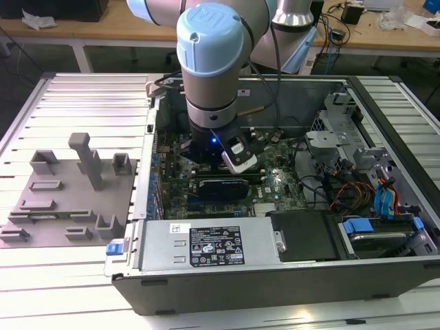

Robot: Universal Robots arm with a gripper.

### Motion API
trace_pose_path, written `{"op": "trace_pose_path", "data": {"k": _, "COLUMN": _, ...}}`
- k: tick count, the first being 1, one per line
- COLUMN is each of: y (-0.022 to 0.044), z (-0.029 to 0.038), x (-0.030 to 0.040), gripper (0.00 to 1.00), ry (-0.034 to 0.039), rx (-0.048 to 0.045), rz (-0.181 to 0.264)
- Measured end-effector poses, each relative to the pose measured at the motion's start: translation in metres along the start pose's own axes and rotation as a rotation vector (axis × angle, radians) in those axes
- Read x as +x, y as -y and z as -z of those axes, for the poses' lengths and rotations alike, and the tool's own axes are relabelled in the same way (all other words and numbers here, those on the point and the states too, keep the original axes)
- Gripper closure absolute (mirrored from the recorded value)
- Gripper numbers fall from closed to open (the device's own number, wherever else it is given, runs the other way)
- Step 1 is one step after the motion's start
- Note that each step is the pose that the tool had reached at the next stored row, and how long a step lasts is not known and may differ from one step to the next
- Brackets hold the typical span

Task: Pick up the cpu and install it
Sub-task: 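Install the second cpu locking lever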

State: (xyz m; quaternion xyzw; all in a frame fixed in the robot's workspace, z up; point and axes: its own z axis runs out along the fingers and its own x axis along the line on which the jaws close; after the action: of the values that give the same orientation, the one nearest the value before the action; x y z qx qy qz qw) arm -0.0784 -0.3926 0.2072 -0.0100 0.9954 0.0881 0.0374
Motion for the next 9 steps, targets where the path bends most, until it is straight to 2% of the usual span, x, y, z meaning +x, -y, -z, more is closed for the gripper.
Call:
{"op": "trace_pose_path", "data": {"k": 2, "y": 0.0005, "z": 0.0001, "x": -0.0001, "gripper": 0.89, "ry": 0.0, "rx": -0.0049, "rz": 0.0}}
{"op": "trace_pose_path", "data": {"k": 3, "y": 0.0009, "z": 0.0001, "x": -0.0001, "gripper": 0.89, "ry": 0.0002, "rx": -0.0112, "rz": -0.001}}
{"op": "trace_pose_path", "data": {"k": 5, "y": 0.0021, "z": 0.0004, "x": 0.0, "gripper": 0.89, "ry": 0.0011, "rx": -0.0303, "rz": -0.002}}
{"op": "trace_pose_path", "data": {"k": 9, "y": 0.004, "z": 0.0003, "x": 0.0001, "gripper": 0.89, "ry": 0.0052, "rx": -0.0585, "rz": -0.004}}
